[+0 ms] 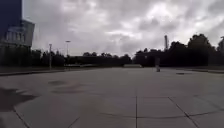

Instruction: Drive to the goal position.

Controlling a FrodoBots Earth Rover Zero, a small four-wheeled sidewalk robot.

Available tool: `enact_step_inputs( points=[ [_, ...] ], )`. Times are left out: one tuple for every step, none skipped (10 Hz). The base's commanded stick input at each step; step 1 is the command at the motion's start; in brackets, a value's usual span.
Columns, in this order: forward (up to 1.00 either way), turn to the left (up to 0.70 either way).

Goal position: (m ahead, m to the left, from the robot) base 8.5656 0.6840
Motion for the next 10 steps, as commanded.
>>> enact_step_inputs(
  points=[
    [0.7,0.0],
    [0.7,0.0],
    [0.7,0.0],
    [0.7,0.0],
    [0.7,0.0],
    [0.7,0.0],
    [0.7,0.0],
    [0.7,0.0],
    [0.7,0.0],
    [0.7,0.0]
  ],
)
